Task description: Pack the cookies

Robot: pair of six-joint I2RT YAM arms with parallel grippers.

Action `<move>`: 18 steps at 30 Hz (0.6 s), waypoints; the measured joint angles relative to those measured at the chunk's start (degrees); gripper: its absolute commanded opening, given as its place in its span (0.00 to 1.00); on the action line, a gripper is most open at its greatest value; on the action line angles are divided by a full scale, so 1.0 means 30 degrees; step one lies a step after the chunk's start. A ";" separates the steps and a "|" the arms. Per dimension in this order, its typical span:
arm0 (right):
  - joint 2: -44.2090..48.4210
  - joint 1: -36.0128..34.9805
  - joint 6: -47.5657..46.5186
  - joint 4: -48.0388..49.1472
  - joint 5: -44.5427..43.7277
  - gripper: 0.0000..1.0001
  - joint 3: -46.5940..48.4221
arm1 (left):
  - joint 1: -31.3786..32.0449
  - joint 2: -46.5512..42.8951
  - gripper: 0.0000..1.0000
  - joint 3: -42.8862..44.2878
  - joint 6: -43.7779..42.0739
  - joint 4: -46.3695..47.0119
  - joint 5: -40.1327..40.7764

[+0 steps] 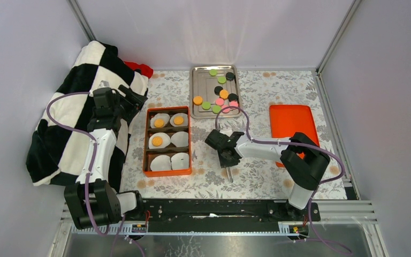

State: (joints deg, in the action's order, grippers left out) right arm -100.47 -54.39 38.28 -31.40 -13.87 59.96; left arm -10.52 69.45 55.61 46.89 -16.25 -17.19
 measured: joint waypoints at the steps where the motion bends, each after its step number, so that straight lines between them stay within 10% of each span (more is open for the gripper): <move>1: 0.0000 -0.0029 -0.0007 0.0022 -0.0087 0.23 -0.0007 | 0.0000 0.0000 0.77 -0.0036 0.0000 -0.0007 0.0007; 18: 0.2193 -0.0146 -0.2091 -0.4947 -0.2878 0.43 0.4991 | 0.0408 0.0000 0.77 -0.0044 0.0000 0.0007 -0.0007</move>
State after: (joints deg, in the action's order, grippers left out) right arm -93.89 -54.83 32.01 -46.24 -22.50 74.94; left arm -9.30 69.45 55.48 46.89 -16.23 -17.21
